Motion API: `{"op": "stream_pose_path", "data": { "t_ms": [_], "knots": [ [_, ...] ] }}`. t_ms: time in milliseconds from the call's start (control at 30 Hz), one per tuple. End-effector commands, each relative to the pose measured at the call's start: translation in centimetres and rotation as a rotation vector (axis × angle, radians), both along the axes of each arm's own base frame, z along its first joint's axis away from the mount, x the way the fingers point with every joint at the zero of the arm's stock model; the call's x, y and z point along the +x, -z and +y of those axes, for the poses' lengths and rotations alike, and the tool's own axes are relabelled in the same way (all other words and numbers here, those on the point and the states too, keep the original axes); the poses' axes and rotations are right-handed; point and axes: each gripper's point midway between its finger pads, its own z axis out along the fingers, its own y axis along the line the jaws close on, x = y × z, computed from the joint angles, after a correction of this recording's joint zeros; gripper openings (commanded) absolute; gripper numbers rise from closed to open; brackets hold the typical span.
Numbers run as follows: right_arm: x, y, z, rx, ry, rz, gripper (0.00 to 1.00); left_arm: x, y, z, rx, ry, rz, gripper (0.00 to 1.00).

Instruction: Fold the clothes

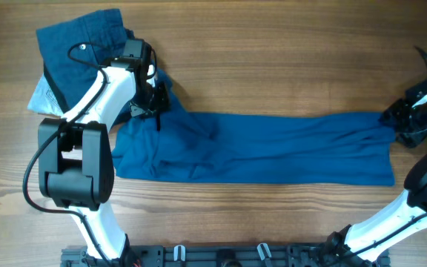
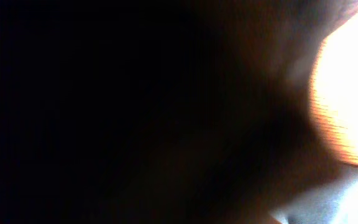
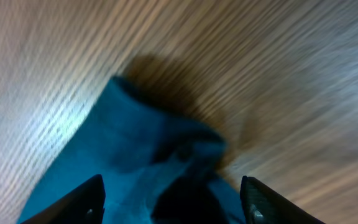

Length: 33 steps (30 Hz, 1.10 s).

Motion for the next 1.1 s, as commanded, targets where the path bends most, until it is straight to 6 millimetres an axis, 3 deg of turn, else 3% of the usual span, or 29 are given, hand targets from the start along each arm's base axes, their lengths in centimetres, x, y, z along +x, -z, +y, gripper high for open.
{"op": "stream_pose_path", "data": {
  "t_ms": [0,67,200,267,333,367,400,500,567,600,767,967,1000,1067],
  "knots": [
    [0.0,1.5,2.2,0.096,-0.040,-0.030,0.64,0.2,0.4,-0.8,-0.048,0.019,-0.001,0.48],
    [-0.2,1.7,2.3,0.100,-0.040,-0.024,0.56,0.3,0.7,-1.5,-0.086,0.037,-0.001,0.48],
    [-0.2,1.7,2.3,0.100,-0.038,-0.023,0.59,-0.3,2.7,-2.0,-0.088,0.046,0.053,0.41],
    [-0.2,1.7,2.4,0.101,-0.033,-0.022,0.60,-0.7,3.6,-2.2,-0.086,0.052,0.075,0.28],
    [-0.3,1.8,2.4,0.103,-0.027,-0.019,0.60,-0.9,4.0,-2.4,-0.084,0.057,0.089,0.07],
    [-0.3,1.8,2.3,0.100,-0.020,-0.015,0.60,-1.0,4.0,-2.4,-0.083,0.056,0.095,0.04],
    [-0.6,1.9,2.0,0.087,-0.002,0.000,0.56,-1.0,3.8,-2.4,-0.083,0.055,0.093,0.04],
    [-1.4,2.1,1.3,0.041,0.020,0.046,0.21,-0.5,1.8,-1.1,-0.088,0.014,0.066,0.04],
    [-2.2,2.2,0.3,0.001,0.092,0.093,0.05,0.3,-0.3,0.5,-0.096,-0.040,0.021,0.04],
    [-2.3,2.2,0.2,0.000,0.109,0.096,0.04,0.6,-1.2,1.2,-0.099,-0.070,0.000,0.04],
    [-2.4,2.2,-1.0,-0.034,0.126,0.087,0.04,1.3,-4.9,4.4,-0.104,-0.145,-0.086,0.04],
    [-3.0,2.0,-3.8,-0.065,0.166,0.050,0.04,0.8,-5.2,4.5,-0.104,-0.150,-0.074,0.05],
    [-2.4,1.9,-3.5,-0.027,0.146,0.010,0.15,0.9,-5.2,4.3,-0.105,-0.144,-0.078,0.09],
    [-1.3,1.6,-2.5,0.041,0.091,-0.063,0.52,1.0,-5.3,3.9,-0.106,-0.134,-0.087,0.20]
  ]
}}
